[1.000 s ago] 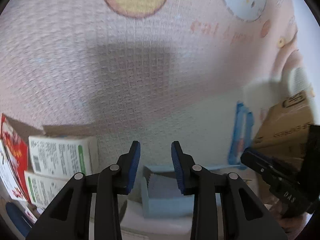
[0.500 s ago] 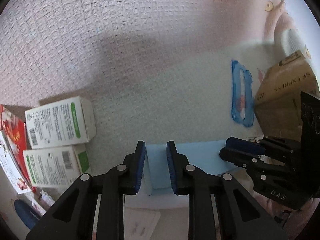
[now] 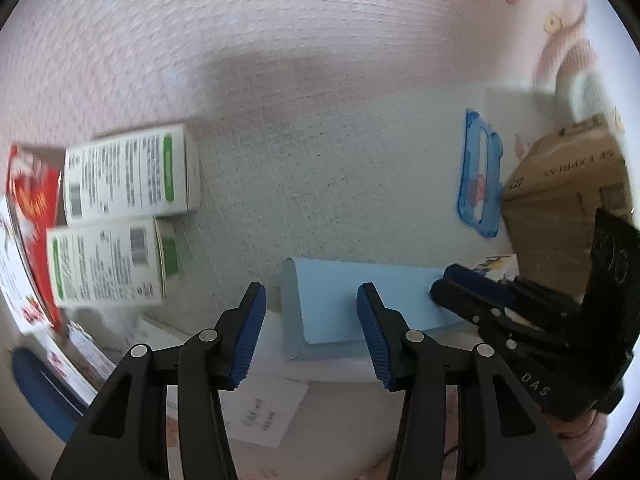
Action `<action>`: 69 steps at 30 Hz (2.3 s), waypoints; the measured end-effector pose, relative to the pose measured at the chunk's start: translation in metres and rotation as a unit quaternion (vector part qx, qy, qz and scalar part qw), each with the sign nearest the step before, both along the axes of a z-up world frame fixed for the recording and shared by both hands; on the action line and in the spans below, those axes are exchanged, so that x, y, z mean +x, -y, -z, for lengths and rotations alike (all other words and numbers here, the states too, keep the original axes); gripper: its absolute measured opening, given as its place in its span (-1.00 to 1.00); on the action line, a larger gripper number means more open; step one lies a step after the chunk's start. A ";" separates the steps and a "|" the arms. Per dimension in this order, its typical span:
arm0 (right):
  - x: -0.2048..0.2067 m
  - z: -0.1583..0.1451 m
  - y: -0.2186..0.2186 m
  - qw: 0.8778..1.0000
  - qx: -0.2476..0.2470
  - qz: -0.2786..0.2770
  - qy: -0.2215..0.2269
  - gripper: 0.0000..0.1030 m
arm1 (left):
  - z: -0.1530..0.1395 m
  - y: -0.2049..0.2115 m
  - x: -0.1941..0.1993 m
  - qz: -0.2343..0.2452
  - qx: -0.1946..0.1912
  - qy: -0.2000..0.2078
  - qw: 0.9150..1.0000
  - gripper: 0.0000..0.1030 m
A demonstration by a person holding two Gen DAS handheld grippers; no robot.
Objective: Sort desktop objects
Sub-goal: 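Close the right gripper on the light blue LUCKY box, then lift the LUCKY box off the mat with the right gripper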
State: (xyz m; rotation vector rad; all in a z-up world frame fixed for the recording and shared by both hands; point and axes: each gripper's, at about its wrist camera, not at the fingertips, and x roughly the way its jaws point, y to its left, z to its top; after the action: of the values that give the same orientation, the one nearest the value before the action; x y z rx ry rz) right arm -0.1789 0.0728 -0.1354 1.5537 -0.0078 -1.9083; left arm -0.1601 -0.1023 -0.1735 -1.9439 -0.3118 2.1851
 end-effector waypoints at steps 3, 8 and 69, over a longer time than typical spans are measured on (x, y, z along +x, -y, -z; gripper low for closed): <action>0.006 0.001 0.001 1.000 0.002 -0.003 0.005 -0.65 | 0.002 0.001 0.005 -0.001 0.012 0.002 1.000 0.01; 0.002 0.004 -0.014 0.999 0.007 0.013 0.046 -0.63 | 0.003 0.004 0.009 0.001 0.024 0.002 1.000 0.01; -0.028 0.014 -0.007 0.992 -0.057 0.114 0.004 -0.09 | 0.003 -0.023 -0.024 0.028 -0.060 -0.122 0.990 -0.14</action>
State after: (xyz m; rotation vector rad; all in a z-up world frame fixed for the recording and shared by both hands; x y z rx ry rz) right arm -0.2072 0.0802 -0.1491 1.5375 -0.3041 -2.0374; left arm -0.1837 -0.0790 -0.1764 -1.6906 -0.0873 2.4221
